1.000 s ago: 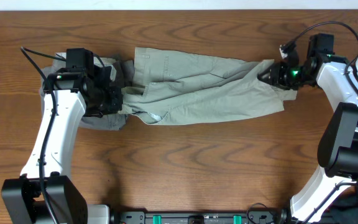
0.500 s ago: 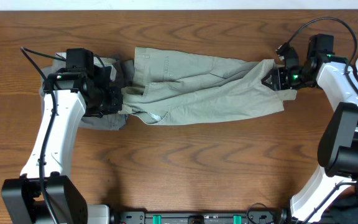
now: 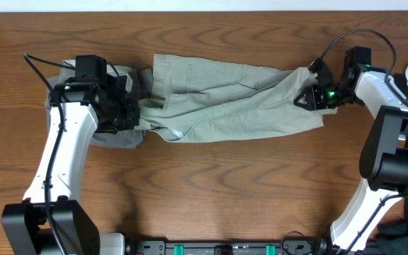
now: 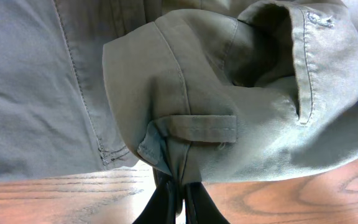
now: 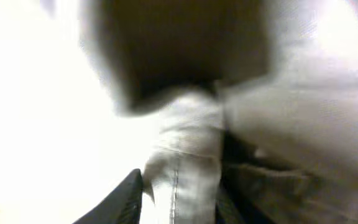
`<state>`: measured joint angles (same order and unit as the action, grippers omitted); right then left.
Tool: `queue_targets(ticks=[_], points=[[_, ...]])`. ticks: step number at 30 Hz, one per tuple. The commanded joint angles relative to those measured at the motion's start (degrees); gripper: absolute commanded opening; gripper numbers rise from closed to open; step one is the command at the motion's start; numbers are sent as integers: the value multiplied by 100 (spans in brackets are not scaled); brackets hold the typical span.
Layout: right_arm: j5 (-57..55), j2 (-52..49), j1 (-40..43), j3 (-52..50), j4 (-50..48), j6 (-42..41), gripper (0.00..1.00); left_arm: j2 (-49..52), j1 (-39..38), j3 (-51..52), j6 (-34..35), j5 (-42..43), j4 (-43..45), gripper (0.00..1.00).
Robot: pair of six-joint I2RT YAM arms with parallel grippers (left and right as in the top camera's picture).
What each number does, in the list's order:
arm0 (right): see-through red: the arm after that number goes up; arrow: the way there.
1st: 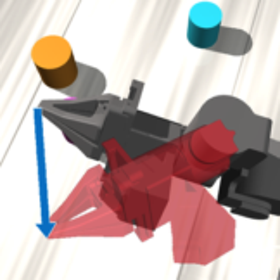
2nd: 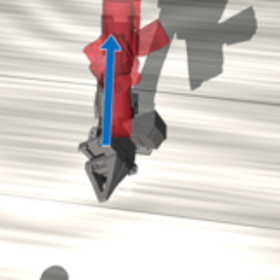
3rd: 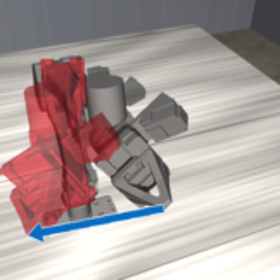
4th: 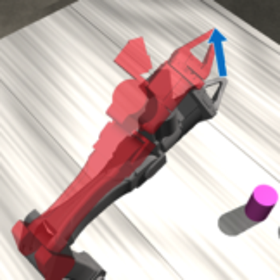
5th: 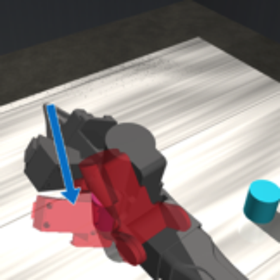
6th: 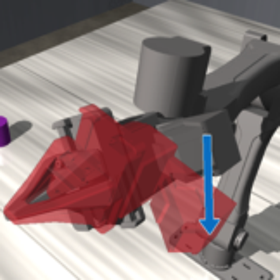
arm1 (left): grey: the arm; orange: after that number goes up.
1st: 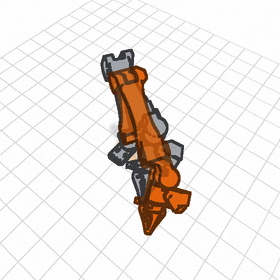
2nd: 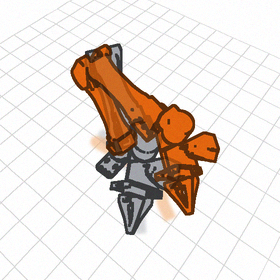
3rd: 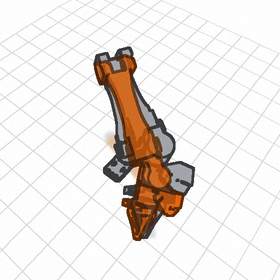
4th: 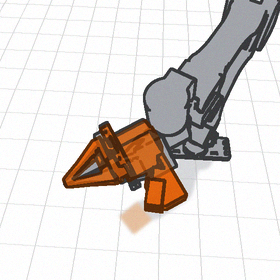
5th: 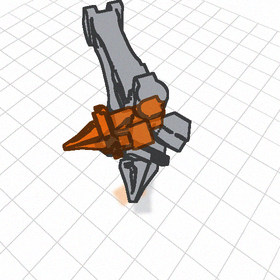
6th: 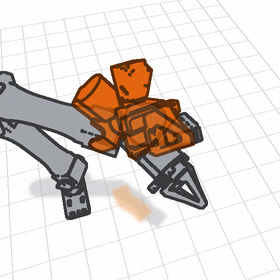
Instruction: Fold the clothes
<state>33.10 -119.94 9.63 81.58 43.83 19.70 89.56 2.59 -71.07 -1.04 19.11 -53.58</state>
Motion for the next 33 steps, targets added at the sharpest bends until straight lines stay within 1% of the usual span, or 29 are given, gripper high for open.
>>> queue_targets(ticks=[1,4,8,10,15,17,21,26,29,33], points=[[380,177,26,7,118,55,26,-63,33,-74,72,-33,-11,6],[387,350,48,7,131,52,19,-63,33,-74,72,-33,-11,6],[448,586,48,7,140,15,1,-63,33,-74,72,-33,-11,6],[448,715,48,7,136,-149,1,-63,33,-74,72,-33,-11,6],[437,1165,94,7,125,-173,1,-63,33,-74,72,-33,-13,6],[289,1386,166,7,138,-323,1,-63,33,-74,72,-33,-17,6],[-483,1869,387,7,133,-916,1,-63,33,-74,72,-33,-50,6],[-1513,2232,726,7,157,-1419,1,-63,35,-74,17,-37,-140,6],[-1233,2262,890,7,212,-1467,1,-63,35,-74,-44,-37,-138,6],[-584,2253,894,4,236,-1095,1,-63,33,-74,-37,-7,-96,6]])
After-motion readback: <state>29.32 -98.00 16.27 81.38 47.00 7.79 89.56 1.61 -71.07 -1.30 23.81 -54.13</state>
